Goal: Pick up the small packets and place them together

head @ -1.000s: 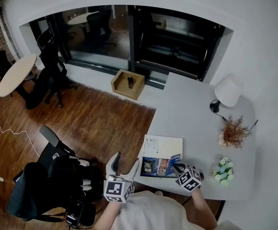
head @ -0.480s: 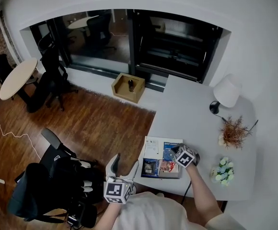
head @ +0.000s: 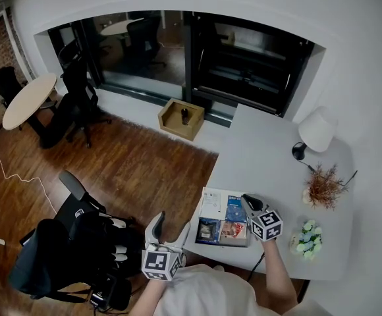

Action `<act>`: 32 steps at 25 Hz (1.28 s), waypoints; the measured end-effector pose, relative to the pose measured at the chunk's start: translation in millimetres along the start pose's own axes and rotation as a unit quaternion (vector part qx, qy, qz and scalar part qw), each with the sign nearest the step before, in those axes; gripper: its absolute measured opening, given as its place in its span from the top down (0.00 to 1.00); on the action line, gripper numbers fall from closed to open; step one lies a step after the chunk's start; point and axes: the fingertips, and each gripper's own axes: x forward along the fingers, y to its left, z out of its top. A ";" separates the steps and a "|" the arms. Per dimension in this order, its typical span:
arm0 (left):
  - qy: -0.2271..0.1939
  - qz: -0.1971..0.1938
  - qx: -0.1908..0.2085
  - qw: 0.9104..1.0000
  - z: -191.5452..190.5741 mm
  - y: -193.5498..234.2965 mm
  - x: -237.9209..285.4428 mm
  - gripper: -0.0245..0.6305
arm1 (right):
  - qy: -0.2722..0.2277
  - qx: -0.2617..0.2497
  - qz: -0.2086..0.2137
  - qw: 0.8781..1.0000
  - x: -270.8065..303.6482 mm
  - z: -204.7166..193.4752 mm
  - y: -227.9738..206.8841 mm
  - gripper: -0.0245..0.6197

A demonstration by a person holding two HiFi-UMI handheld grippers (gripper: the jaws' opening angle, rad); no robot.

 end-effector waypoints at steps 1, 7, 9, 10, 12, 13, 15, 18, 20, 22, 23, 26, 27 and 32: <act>0.000 -0.004 0.001 1.000 0.1 -1.0 1.6 0.48 | -0.061 0.037 -0.004 0.997 -14.9 21.6 1.5 0.90; -0.003 -0.042 0.014 0.999 5.4 -16.1 14.3 0.48 | -0.249 0.117 -0.062 0.959 -99.7 85.9 11.7 0.77; -0.006 -0.058 0.020 0.998 7.5 -24.3 20.1 0.48 | -0.241 0.083 -0.080 0.964 -111.5 88.6 21.9 0.59; -0.008 -0.066 0.022 0.998 8.6 -28.7 22.5 0.48 | -0.235 0.062 -0.089 0.966 -115.8 87.7 26.9 0.59; -0.015 -0.080 0.032 0.996 12.0 -37.2 25.6 0.48 | -0.230 0.041 -0.107 0.967 -122.3 83.3 34.4 0.57; -0.020 -0.085 0.039 0.995 14.1 -41.0 26.5 0.48 | -0.233 0.046 -0.116 0.964 -124.0 80.1 36.4 0.55; -0.029 -0.095 0.051 0.994 16.7 -47.8 28.1 0.49 | -0.246 0.070 -0.128 0.958 -125.4 74.1 39.3 0.55; -0.032 -0.104 0.051 0.993 16.5 -56.0 30.1 0.49 | -0.252 0.071 -0.133 0.956 -125.8 73.2 44.7 0.52; -0.032 -0.106 0.049 0.993 15.4 -58.3 30.2 0.49 | -0.251 0.058 -0.134 0.957 -126.3 76.7 44.7 0.37; -0.032 -0.107 0.050 0.992 14.5 -59.5 30.3 0.49 | -0.248 0.051 -0.141 0.957 -128.5 78.1 39.3 0.37; -0.032 -0.107 0.051 0.992 14.4 -60.0 30.5 0.49 | -0.244 0.049 -0.146 0.957 -129.3 76.9 35.6 0.37; -0.033 -0.106 0.052 0.992 14.2 -62.0 31.0 0.48 | -0.212 0.024 -0.162 0.964 -128.6 66.7 28.8 0.42; -0.033 -0.106 0.052 0.992 14.1 -62.4 30.9 0.49 | -0.199 0.011 -0.161 0.967 -127.9 62.7 29.5 0.43; -0.036 -0.094 0.051 0.994 15.4 -60.4 30.0 0.48 | -0.150 -0.022 -0.163 0.975 -125.7 45.6 31.8 0.44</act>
